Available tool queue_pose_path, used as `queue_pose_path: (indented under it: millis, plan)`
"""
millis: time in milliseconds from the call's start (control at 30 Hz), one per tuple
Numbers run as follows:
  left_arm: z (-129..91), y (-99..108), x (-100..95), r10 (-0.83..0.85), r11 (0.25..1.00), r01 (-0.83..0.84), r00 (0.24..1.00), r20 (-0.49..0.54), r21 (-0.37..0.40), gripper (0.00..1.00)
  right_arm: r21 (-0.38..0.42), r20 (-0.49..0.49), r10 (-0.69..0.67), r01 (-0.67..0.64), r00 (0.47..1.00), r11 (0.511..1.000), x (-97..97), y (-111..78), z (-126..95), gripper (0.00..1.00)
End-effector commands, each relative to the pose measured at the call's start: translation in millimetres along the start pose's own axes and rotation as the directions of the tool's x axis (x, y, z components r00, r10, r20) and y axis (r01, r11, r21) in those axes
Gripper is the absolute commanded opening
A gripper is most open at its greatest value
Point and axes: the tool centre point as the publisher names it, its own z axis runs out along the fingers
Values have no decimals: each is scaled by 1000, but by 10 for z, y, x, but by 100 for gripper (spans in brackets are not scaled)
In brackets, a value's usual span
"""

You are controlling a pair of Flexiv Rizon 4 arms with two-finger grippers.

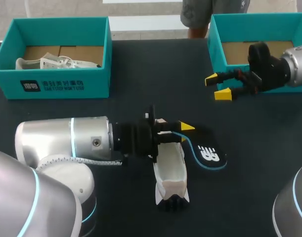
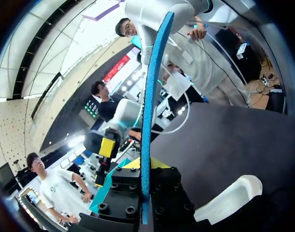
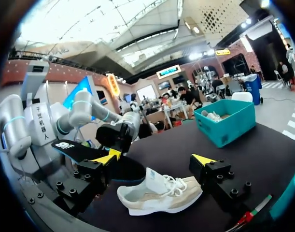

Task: Take the shoe out of the shoebox, open the shoe tongue, remove and reinsert the insole, then place the shoe into the shoebox

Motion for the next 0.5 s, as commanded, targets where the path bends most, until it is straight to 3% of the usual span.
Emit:
queue_pose_path:
  millis: [33, 333, 500]
  plan:
    - [-49, -40, 49, 2, 1000, -2, 1000, 10, -4, 0, 43, 47, -53, 51, 997, 998, 98, 65, -2, 100]
    - [-49, -40, 49, 2, 1000, -2, 1000, 10, -4, 0, 43, 47, -53, 51, 997, 998, 98, 65, -2, 100]
    - [-69, -79, 199, -48, 999, 47, 999, -23, -3, 0, 6, 6, -167, 167, 986, 986, 70, -151, 7, 100]
